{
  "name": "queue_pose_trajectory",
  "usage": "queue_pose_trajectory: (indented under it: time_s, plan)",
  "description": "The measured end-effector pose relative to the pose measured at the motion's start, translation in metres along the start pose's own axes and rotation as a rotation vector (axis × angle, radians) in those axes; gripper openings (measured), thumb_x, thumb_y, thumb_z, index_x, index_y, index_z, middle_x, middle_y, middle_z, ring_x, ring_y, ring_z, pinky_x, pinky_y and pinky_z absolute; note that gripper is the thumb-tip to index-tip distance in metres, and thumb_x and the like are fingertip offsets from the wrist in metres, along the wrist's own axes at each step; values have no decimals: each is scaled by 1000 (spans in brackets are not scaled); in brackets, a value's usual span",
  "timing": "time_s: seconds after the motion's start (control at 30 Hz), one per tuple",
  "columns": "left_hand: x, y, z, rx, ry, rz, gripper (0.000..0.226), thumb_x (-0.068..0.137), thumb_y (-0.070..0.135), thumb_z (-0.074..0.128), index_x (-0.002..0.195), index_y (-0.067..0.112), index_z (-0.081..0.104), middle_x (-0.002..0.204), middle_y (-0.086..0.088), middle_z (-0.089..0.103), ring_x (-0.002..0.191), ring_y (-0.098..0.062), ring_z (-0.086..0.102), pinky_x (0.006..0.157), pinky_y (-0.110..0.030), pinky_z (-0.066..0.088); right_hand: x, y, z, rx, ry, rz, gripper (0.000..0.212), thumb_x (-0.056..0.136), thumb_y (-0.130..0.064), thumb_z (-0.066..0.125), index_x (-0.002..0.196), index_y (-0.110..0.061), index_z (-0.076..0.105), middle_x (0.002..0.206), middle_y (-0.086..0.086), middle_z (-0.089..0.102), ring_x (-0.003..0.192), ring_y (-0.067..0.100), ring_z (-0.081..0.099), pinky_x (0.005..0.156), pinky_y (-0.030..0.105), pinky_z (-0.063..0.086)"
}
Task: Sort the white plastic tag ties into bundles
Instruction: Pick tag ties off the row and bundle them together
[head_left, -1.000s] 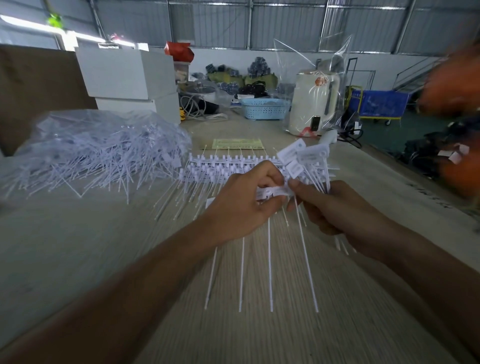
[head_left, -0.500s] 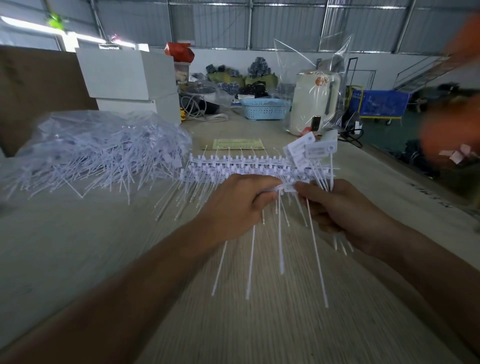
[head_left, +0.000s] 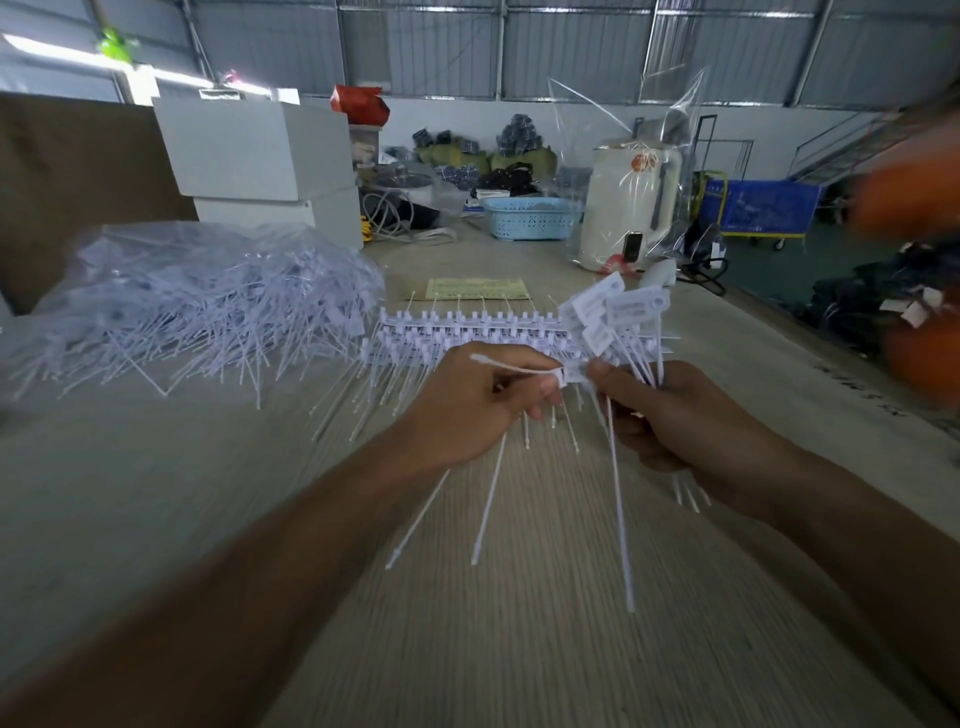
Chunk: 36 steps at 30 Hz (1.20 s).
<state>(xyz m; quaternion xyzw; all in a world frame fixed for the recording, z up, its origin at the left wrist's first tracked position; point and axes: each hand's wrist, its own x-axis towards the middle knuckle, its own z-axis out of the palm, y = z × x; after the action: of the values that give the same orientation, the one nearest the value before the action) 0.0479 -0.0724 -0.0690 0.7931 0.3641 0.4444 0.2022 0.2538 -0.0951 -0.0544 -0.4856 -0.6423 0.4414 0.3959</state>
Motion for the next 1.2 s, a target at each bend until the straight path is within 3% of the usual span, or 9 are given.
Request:
queue_pose_trajectory:
  time_s: [0.23,0.3,0.4,0.53,0.73,0.87,1.03,1.13,1.2]
  plan:
    - [-1,-2,1,-15,39,-23,20,95,7,66,113,8,73,87,-1,76,74,-9,71,81,-36,60,-3,-1,-3,15,-117,23,30,86,-43,71,73,-17,61,56,-6,41,43,7,28,39,19,21]
    - [-1,-1,1,-15,24,-22,21,94,5,66,114,9,73,90,-3,77,75,-12,73,81,-35,61,-1,-1,-4,28,-39,16,23,89,-33,69,83,-12,60,57,-2,40,43,8,31,40,21,25]
    - [-2,2,2,-31,-35,-25,20,94,6,66,112,8,74,92,-3,77,75,-13,73,78,-30,60,0,-3,-9,6,85,14,25,94,-32,62,71,-21,63,64,1,47,51,11,43,50,25,31]
    - [-3,6,1,-51,-63,-21,22,93,8,67,115,8,73,97,-3,77,83,-10,72,86,-40,59,-1,-3,-9,-63,96,-27,31,97,-31,57,68,-22,61,65,1,54,51,10,42,49,25,31]
    - [-8,9,4,68,-185,-1,27,90,20,71,116,13,74,109,1,75,92,0,69,89,-16,53,6,-11,-36,341,463,-15,27,102,-24,50,76,-18,53,55,-4,54,43,8,35,38,17,27]
    - [-7,5,5,66,-149,-30,27,94,23,68,121,19,72,116,5,73,98,5,65,81,-1,44,5,-7,-37,384,374,-44,28,106,-25,43,79,-20,49,65,-1,56,51,9,35,45,23,24]
    - [-5,-1,7,33,-111,-87,30,96,18,65,125,25,69,112,8,73,81,10,66,68,-4,46,5,-8,-17,260,342,-51,30,106,-34,45,83,-20,57,82,0,65,70,16,50,64,34,44]
    - [-4,-4,8,18,-97,-96,30,95,18,66,123,27,70,109,12,73,87,8,67,72,-4,47,3,-7,-14,300,286,-74,29,106,-36,42,85,-19,51,75,0,62,60,16,52,56,31,49]
    - [-4,-4,8,12,-99,-94,29,94,18,67,122,26,70,107,15,73,89,8,67,72,-3,45,3,-6,-13,294,245,-116,30,107,-35,40,84,-16,46,65,0,52,50,15,40,47,28,38]
